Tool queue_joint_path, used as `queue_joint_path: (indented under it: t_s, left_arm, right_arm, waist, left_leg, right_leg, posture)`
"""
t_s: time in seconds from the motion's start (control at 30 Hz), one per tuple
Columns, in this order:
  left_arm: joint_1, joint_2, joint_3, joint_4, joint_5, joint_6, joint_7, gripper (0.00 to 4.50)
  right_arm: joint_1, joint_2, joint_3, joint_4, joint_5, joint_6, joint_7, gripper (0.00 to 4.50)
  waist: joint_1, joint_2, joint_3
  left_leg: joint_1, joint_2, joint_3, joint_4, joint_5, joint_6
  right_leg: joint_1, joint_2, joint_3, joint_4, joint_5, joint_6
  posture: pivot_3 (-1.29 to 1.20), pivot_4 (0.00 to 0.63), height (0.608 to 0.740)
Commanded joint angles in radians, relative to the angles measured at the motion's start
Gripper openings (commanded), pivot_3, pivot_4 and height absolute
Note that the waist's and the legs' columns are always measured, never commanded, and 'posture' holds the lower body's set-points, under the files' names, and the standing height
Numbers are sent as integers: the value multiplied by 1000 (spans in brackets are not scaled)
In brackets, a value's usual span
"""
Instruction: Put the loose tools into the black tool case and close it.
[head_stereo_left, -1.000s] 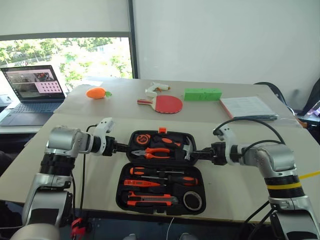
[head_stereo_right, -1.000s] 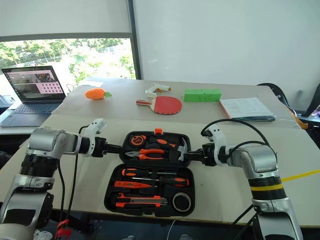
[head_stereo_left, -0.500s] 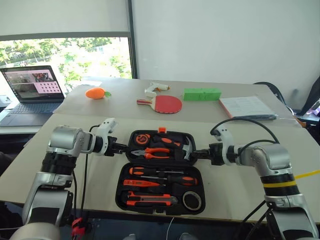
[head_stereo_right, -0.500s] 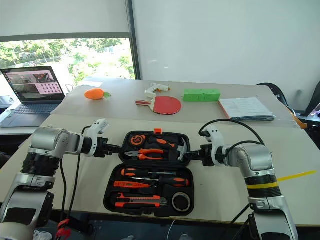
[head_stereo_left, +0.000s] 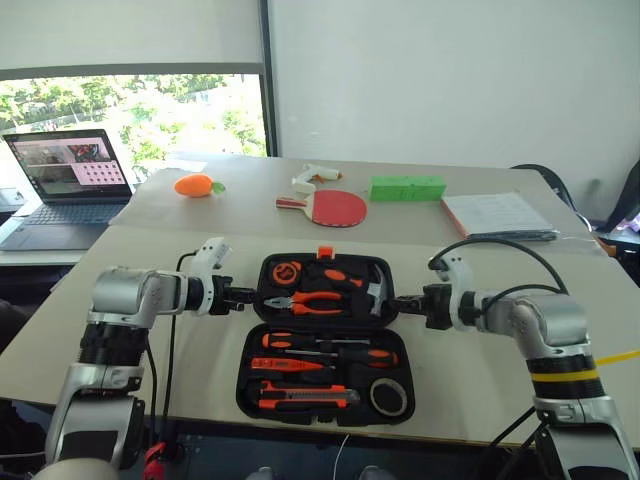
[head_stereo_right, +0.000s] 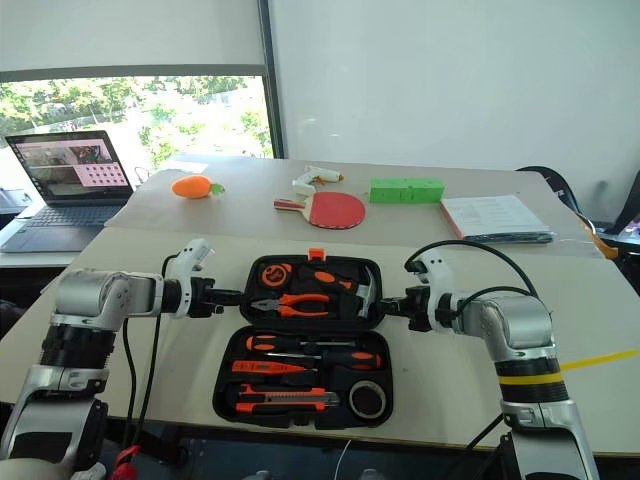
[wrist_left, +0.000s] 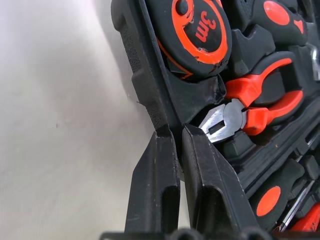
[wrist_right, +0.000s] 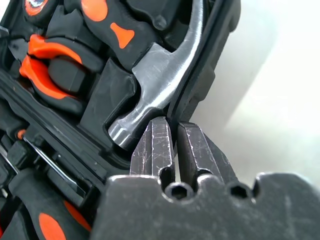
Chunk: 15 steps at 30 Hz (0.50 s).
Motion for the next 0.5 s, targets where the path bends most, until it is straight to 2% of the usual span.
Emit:
queue_joint_path:
  t_s: [0.03,0.17,0.3,0.5]
  left_arm:
    - [-19,-54,35,-117,-72,-105,-26,0]
    - [-28,-115,45,-111,-39,-231,14,0]
    - [10,-134,-8,-155,8,-419,-18,0]
    - [114,-147,-47,-124,154,-738,41,0]
  right_arm:
    - [-26,28,-58,-115,52,-109,16,46]
    - [-4,45,-62,-147,24,-206,2,46]
    - [63,33,0,-188,-78,-398,19,46]
    - [185,31,54,-217,-228,-727,15,46]
  waist:
    - [0,0,0]
    - [1,0,0]
    - [0,0,0]
    - [-2,0,0]
  left_leg:
    - [-3,0,0,0,1,-1]
    - [-7,0,0,0,2,-3]
    - [-7,0,0,0,2,-3]
    - [-7,0,1,-1,2,-3]
  right_leg:
    - [-3,0,0,0,1,0]
    - [-7,0,0,0,2,0]
    - [-7,0,0,0,2,0]
    - [-7,0,1,-1,2,0]
  posture:
    - [0,150,738]
    - [0,150,738]
    - [0,150,738]
    - [0,150,738]
